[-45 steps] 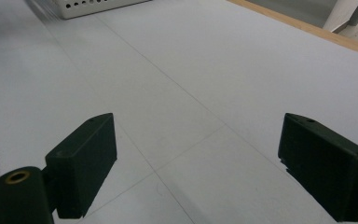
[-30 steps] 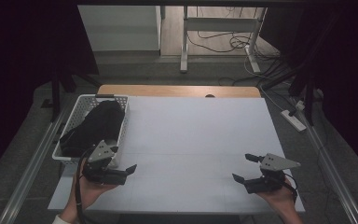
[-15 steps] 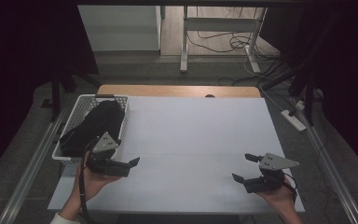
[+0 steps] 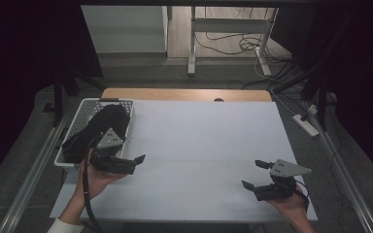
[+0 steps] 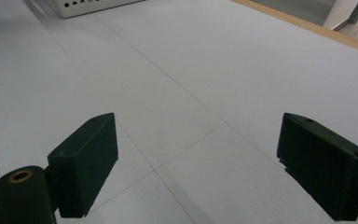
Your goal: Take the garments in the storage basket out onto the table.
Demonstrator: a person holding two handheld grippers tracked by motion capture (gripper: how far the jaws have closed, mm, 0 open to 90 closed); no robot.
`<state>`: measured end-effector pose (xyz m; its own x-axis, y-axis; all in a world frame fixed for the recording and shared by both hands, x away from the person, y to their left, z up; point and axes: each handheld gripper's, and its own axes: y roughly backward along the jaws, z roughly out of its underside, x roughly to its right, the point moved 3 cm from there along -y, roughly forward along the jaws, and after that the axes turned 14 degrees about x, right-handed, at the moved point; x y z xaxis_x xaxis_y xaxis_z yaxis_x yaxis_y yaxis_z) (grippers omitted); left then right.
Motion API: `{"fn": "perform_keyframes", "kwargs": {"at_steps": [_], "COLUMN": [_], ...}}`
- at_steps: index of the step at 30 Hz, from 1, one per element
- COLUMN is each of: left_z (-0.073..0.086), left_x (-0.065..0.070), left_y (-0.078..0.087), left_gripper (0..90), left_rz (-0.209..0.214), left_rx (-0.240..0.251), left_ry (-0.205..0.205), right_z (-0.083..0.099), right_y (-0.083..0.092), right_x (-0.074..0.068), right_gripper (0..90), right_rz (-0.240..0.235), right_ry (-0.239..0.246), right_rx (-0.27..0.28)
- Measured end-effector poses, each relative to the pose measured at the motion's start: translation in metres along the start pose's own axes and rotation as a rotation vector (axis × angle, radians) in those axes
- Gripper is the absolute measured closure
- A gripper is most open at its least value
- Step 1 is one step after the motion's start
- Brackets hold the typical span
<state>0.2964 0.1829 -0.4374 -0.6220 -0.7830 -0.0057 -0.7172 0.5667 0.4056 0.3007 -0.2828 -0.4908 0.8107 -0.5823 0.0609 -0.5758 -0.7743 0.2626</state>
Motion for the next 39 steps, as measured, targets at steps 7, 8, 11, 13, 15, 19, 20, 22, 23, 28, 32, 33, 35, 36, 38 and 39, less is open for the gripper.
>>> {"fn": "perform_keyframes", "kwargs": {"at_steps": [7,8,11,13,15,19,20,22,23,28,32,33,35,36,38,39], "left_z": [-0.012,-0.013,-0.017,-0.018,-0.020,-0.024,-0.025,-0.027,-0.028,-0.032,-0.033,-0.033,-0.032,-0.032,-0.031,-0.031], "left_x": [-0.011,-0.013,-0.019,-0.020,-0.022,-0.027,-0.029,-0.032,-0.034,-0.044,-0.053,-0.056,-0.062,-0.066,-0.072,-0.075], "left_y": [0.008,0.008,0.009,0.009,0.009,0.011,0.012,0.012,0.013,0.015,0.016,0.016,0.016,0.016,0.016,0.016], "left_gripper": [9.2,9.2,9.2,9.2,9.2,9.2,9.2,9.2,9.2,9.3,9.3,9.3,9.3,9.3,9.4,9.4], "left_rz": [-0.026,-0.031,-0.037,-0.040,-0.044,-0.055,-0.058,-0.064,-0.067,-0.094,-0.112,-0.121,-0.134,-0.139,-0.153,-0.158], "left_rx": [0.011,0.006,0.002,0.003,-0.001,0.001,0.002,0.000,-0.001,-0.005,-0.014,-0.016,-0.019,-0.021,-0.028,-0.034], "left_ry": [0.010,0.008,0.017,0.018,0.013,0.006,0.006,0.009,0.010,0.010,0.016,0.018,0.025,0.030,0.040,0.042], "right_z": [0.000,-0.001,0.000,0.000,0.000,0.000,0.000,0.000,0.000,0.002,0.002,0.002,0.002,0.002,0.002,0.002], "right_y": [0.003,0.003,0.003,0.003,0.003,0.002,0.002,0.002,0.002,0.001,0.001,0.001,0.001,0.001,0.001,0.001], "right_x": [0.001,0.002,0.002,0.002,0.002,0.003,0.003,0.003,0.003,0.003,0.003,0.003,0.003,0.003,0.003,0.003], "right_gripper": [12.2,12.1,12.1,12.1,12.1,12.1,12.1,12.1,12.1,12.1,12.1,12.1,12.1,12.1,12.1,12.1], "right_rz": [0.017,0.013,0.013,0.010,0.013,0.016,0.016,0.014,0.014,0.019,0.018,0.018,0.020,0.020,0.020,0.020], "right_ry": [-0.002,-0.008,-0.009,-0.008,-0.008,-0.009,-0.010,-0.011,-0.010,-0.009,-0.004,-0.004,-0.004,-0.004,-0.004,0.000], "right_rx": [0.007,0.012,0.015,0.011,0.012,0.008,0.007,0.009,0.008,-0.002,-0.004,-0.003,-0.001,-0.001,-0.005,-0.009]}}
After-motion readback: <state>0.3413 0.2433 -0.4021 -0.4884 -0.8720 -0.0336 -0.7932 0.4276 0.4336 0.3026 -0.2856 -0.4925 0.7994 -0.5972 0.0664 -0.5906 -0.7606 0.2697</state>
